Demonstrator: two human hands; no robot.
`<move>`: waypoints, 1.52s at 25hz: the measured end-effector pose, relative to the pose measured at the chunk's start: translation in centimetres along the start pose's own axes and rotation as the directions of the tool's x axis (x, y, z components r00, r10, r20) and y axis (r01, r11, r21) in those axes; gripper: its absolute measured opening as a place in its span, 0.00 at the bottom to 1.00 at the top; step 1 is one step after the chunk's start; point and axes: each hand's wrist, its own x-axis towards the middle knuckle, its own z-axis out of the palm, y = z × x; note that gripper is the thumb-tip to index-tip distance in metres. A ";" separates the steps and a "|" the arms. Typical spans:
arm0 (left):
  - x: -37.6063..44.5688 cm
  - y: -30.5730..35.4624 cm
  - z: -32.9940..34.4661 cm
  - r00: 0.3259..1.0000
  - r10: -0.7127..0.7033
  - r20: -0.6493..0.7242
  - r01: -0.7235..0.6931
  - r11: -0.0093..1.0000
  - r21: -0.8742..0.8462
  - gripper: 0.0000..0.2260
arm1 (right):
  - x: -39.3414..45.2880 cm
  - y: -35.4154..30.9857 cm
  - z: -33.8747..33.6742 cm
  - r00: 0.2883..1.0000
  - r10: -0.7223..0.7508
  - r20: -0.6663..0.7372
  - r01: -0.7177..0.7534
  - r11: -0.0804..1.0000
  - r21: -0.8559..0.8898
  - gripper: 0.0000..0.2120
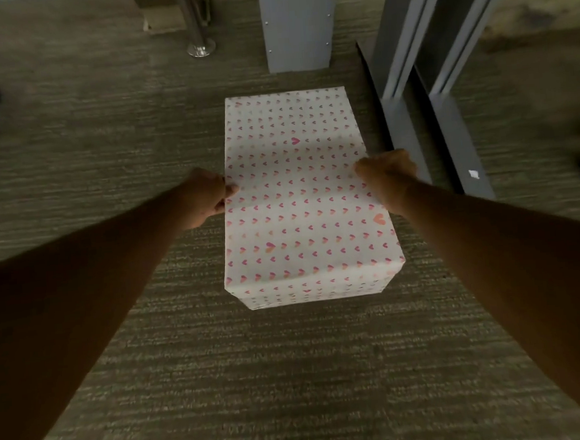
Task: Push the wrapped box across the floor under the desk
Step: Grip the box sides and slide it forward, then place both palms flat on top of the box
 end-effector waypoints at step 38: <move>0.9 3.4 3.3 0.595 0.796 0.116 -0.373 0.145 0.916 0.48 | 1.0 -3.8 1.2 0.699 -0.679 0.224 0.577 0.351 -0.737 0.50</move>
